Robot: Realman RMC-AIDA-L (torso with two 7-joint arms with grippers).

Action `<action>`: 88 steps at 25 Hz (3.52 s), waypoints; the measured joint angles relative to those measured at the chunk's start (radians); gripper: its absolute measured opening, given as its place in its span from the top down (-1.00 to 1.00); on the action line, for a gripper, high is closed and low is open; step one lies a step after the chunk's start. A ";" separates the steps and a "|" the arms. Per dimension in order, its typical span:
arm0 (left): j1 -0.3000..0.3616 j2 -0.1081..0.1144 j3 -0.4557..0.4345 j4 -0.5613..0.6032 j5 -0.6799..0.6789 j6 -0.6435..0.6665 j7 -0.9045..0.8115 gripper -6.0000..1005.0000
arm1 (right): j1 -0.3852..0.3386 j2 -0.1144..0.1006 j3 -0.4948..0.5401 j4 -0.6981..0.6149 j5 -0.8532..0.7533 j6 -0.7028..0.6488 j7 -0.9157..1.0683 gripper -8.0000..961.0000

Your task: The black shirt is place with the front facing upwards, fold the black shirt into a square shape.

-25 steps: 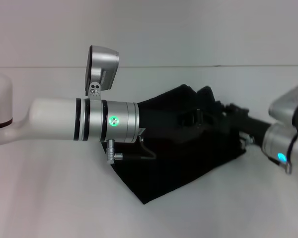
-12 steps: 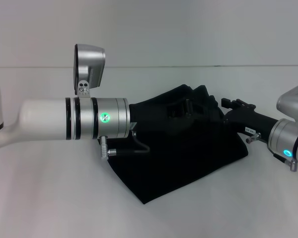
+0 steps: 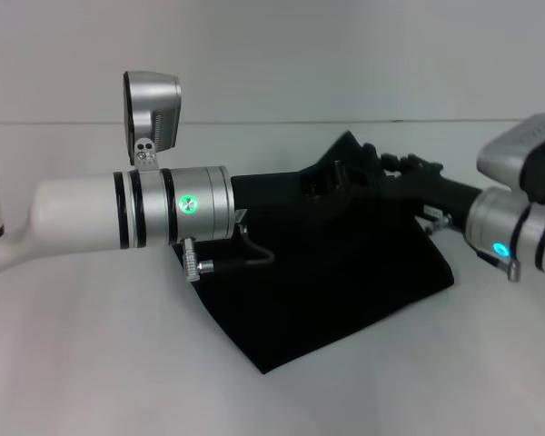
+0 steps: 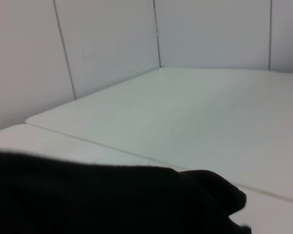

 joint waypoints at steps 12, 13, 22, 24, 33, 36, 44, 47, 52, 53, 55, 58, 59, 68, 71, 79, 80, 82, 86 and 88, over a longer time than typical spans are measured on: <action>-0.013 -0.007 0.002 -0.054 -0.061 -0.028 0.103 0.97 | 0.123 0.001 0.006 -0.019 0.006 0.112 -0.008 -0.80; -0.016 -0.007 0.002 -0.065 -0.068 -0.042 0.115 0.97 | 0.126 0.001 0.007 -0.021 0.006 0.115 -0.008 -0.80; -0.064 -0.011 0.004 -0.192 -0.092 -0.287 0.215 0.97 | 0.122 0.001 0.009 -0.026 0.009 0.211 -0.011 -0.79; -0.068 -0.012 0.002 -0.213 -0.092 -0.325 0.233 0.97 | 0.116 0.001 0.010 -0.024 0.019 0.234 -0.011 -0.79; -0.089 -0.015 -0.004 -0.313 -0.161 -0.367 0.388 0.96 | 0.047 -0.002 0.010 -0.043 0.142 0.260 -0.011 -0.78; -0.096 -0.015 -0.005 -0.324 -0.179 -0.301 0.404 0.93 | -0.002 -0.002 0.010 -0.064 0.253 0.251 -0.010 -0.78; -0.069 -0.010 -0.004 -0.324 -0.233 -0.115 0.354 0.38 | -0.112 -0.010 0.006 -0.075 0.378 0.137 0.025 -0.77; -0.023 -0.002 0.022 -0.260 -0.226 -0.045 0.300 0.14 | -0.136 -0.019 -0.015 -0.085 0.354 0.069 0.109 -0.77; 0.127 0.025 0.122 -0.058 -0.224 0.087 0.206 -0.24 | -0.144 -0.063 -0.127 -0.153 0.206 -0.095 0.433 -0.76; 0.149 0.040 0.138 -0.039 -0.224 0.109 0.197 -0.32 | -0.141 -0.072 -0.150 -0.180 0.176 -0.112 0.508 -0.76; 0.192 0.090 0.184 -0.021 -0.223 0.176 0.201 -0.44 | -0.129 -0.091 -0.198 -0.244 0.106 -0.148 0.685 -0.76; 0.247 0.161 0.264 -0.010 -0.220 0.281 0.307 -0.57 | -0.094 -0.127 -0.254 -0.304 0.017 -0.178 0.940 -0.76; 0.247 0.161 0.264 -0.010 -0.220 0.281 0.307 -0.61 | -0.074 -0.145 -0.268 -0.309 -0.016 -0.182 1.023 -0.76; 0.408 0.147 0.260 0.183 -0.193 0.267 0.681 -0.90 | 0.099 -0.146 -0.310 -0.275 -0.292 -0.108 1.384 -0.75; 0.425 0.145 0.242 0.192 -0.188 0.275 0.760 -0.90 | 0.131 -0.133 -0.316 -0.235 -0.310 -0.077 1.392 -0.75; 0.457 0.133 0.229 0.185 -0.135 0.251 0.857 -0.90 | 0.137 -0.096 -0.322 -0.215 -0.296 -0.032 1.400 -0.74; 0.463 0.131 0.227 0.185 -0.134 0.248 0.869 -0.90 | 0.136 -0.093 -0.321 -0.214 -0.285 -0.032 1.400 -0.74; 0.476 0.128 0.221 0.185 -0.134 0.242 0.887 -0.90 | 0.136 -0.088 -0.320 -0.214 -0.271 -0.027 1.401 -0.74; 0.501 0.129 0.216 0.188 -0.133 0.249 0.892 -0.90 | 0.141 -0.076 -0.324 -0.204 -0.266 0.002 1.399 -0.73; 0.510 0.131 0.216 0.187 -0.131 0.252 0.892 -0.89 | 0.144 -0.072 -0.325 -0.194 -0.266 0.014 1.394 -0.73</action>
